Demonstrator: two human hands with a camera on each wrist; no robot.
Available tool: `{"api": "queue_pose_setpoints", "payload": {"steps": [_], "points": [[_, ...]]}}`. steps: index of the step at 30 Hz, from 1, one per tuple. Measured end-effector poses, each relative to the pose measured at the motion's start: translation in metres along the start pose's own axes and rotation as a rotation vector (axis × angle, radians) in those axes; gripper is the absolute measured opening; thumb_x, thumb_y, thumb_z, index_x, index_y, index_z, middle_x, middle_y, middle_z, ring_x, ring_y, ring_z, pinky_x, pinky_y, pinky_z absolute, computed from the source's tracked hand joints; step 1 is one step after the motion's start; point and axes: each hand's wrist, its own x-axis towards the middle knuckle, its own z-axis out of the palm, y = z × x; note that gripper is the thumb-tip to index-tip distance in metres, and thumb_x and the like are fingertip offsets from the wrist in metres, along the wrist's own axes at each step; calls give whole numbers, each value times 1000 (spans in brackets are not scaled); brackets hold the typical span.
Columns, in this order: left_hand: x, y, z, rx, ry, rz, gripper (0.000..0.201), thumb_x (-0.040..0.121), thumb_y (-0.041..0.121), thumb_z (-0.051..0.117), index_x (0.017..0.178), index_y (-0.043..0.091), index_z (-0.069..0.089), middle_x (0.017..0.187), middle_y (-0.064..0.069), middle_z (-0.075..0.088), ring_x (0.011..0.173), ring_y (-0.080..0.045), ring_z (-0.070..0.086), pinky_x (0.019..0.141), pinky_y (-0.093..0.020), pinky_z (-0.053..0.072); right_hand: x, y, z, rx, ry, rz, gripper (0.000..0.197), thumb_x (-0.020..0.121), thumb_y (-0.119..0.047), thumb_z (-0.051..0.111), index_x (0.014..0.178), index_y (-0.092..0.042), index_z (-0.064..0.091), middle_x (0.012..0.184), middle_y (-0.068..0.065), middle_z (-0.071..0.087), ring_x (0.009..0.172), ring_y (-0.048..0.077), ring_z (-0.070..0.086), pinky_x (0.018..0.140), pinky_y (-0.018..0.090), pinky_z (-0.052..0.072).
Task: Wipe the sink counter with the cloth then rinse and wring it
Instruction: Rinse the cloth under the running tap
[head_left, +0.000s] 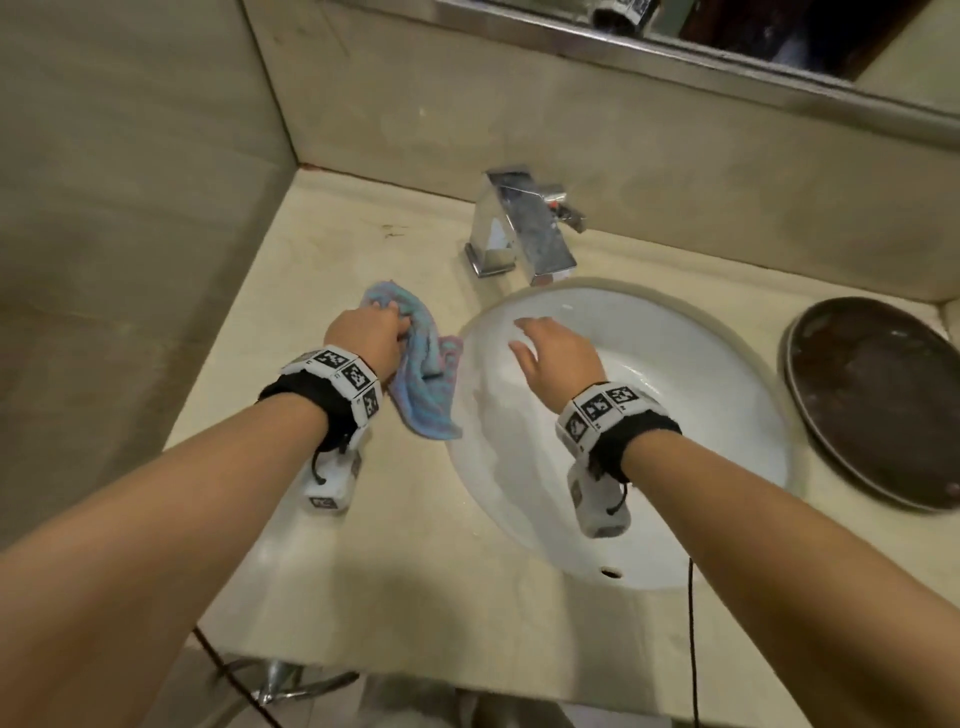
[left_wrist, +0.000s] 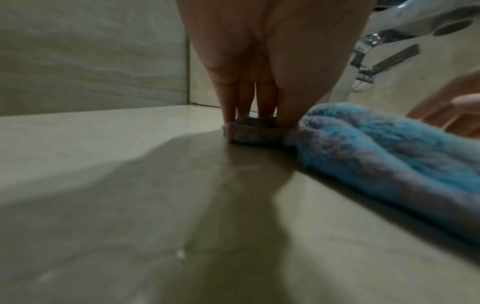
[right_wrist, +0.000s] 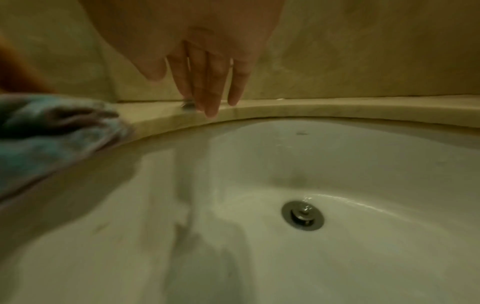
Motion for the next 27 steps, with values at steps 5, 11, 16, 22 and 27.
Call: {"api": "queue_pose_setpoints", "payload": {"steps": [5, 11, 16, 22, 27], "points": [[6, 40, -14, -66, 16, 78, 32, 93, 24, 45, 120, 18, 62, 123, -12, 60, 106, -32, 61, 85, -35, 46, 26, 27, -48, 101, 164, 206, 34, 98, -17, 37, 128, -12, 51, 125, 12, 58, 111, 33, 57, 89, 39, 46], [8, 88, -29, -416, 16, 111, 24, 92, 19, 46, 109, 15, 63, 109, -15, 67, 99, -32, 62, 87, -37, 50, 51, 29, -76, 82, 147, 87, 37, 98, -10, 35, 129, -11, 54, 130, 11, 57, 116, 31, 55, 94, 38, 45], [8, 107, -36, -540, 93, 59, 25, 94, 21, 46, 109, 10, 63, 109, -16, 67, 98, -32, 62, 82, -32, 48, 53, 34, -75, 133, 138, 75, 39, 98, -15, 36, 133, -17, 52, 136, 8, 56, 120, 30, 53, 98, 38, 45], [6, 121, -41, -652, 129, -38, 27, 94, 20, 47, 112, 8, 63, 114, -16, 65, 102, -31, 61, 84, -30, 46, 61, 46, -82, 312, 101, 100, 36, 98, -26, 40, 132, -22, 54, 138, 2, 55, 127, 24, 50, 105, 32, 41], [2, 130, -36, -693, 127, -74, 27, 95, 17, 46, 114, 7, 63, 114, -16, 65, 102, -29, 61, 82, -25, 43, 56, 52, -82, 324, 26, 64, 42, 99, -30, 39, 140, -21, 43, 144, 5, 47, 132, 25, 44, 108, 33, 35]]}}
